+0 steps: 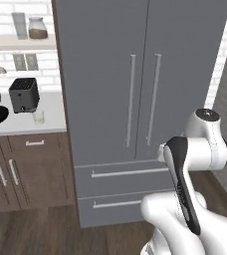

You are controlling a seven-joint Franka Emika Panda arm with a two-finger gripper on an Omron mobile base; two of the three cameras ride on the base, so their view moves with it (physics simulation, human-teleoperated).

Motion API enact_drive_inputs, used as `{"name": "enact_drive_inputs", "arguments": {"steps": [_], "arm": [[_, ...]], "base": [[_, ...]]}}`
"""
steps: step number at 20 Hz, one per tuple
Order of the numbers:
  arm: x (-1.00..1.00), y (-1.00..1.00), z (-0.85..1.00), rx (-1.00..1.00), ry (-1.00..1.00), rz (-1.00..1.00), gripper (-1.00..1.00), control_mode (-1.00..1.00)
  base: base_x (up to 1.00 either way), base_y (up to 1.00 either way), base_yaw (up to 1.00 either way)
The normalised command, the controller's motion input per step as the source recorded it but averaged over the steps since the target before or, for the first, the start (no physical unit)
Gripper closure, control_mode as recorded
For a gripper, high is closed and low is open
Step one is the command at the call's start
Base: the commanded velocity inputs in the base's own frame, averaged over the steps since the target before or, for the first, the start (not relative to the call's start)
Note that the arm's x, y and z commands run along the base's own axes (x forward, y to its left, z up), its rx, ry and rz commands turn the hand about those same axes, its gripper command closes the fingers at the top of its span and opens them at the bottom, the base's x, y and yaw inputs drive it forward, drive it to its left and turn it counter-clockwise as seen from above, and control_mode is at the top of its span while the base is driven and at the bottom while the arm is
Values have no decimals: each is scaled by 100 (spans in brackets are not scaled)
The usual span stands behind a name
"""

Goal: Grab a lemon wedge from the fridge and one ice cube from the ice bowl, and put them in the glass of lemonade.

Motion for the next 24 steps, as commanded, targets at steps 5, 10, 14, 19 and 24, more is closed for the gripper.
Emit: {"name": "enact_drive_inputs", "arguments": {"steps": [5,10,14,19,24], "arm": [[0,0,0,0,0,0,-100,100],[0,0,0,0,0,0,-100,100],[0,0,0,0,0,0,-100,100],[0,0,0,0,0,0,-100,100],[0,0,0,0,0,0,-100,100]], "base": [[0,14,0],[-2,33,-3],[-35,0,0],[-50,0,0],[2,0,0]]}}
